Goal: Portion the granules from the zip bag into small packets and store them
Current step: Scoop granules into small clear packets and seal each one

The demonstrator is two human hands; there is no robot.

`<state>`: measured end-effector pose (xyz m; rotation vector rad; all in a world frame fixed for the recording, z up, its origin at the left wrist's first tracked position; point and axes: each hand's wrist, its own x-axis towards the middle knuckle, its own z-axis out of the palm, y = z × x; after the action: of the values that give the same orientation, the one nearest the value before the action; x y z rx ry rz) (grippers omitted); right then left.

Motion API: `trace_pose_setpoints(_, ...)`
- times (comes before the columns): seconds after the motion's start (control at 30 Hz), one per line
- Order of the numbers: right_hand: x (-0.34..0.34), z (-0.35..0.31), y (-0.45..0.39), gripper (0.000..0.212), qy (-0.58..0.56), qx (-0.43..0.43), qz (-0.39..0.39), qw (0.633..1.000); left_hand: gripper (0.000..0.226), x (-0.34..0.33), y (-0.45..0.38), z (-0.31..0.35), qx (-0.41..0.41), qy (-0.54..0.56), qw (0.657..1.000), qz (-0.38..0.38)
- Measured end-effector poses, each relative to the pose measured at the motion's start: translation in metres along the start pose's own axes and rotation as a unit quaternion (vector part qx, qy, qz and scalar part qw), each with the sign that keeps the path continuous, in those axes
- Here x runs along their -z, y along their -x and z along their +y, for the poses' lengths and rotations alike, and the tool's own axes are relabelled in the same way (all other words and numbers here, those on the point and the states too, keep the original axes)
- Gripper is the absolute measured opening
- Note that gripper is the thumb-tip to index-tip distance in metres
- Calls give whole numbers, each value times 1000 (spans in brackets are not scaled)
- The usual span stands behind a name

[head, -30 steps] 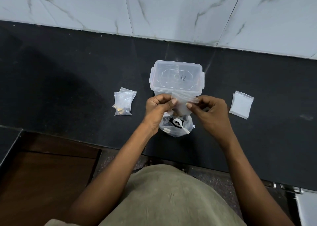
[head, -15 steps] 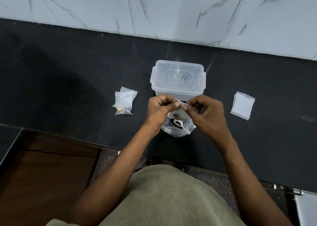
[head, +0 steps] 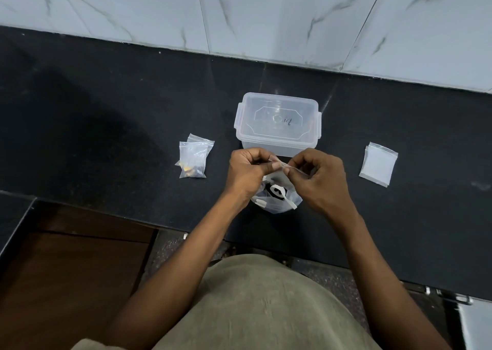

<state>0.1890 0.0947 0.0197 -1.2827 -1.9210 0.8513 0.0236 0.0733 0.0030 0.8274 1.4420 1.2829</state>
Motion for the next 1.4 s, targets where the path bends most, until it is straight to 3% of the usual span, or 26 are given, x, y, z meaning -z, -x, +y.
trace_pose_setpoints(0.53,-1,-6,-3,10,81,31,-36,996,30,3,3,12,18,7,999,-29)
trace_pose_setpoints(0.67,0,-11,-2,10,97,38,-46,994,42,6,2,13,24,-7,999,-29)
trace_pose_setpoints(0.77,-1,-14,-3,12,104,48,-48,992,36,7,3,15,29,-7,999,-32)
trace_pose_setpoints(1.07,-1,-16,-7,13,92,30,-71,993,21,-1,14,13,21,21,995,92)
trace_pose_setpoints(1.2,-2,-20,-8,18,85,26,-76,993,26,6,14,16,27,29,986,164)
trace_pose_setpoints(1.4,-6,-19,-5,12,84,17,-88,992,30,17,16,17,40,67,976,203)
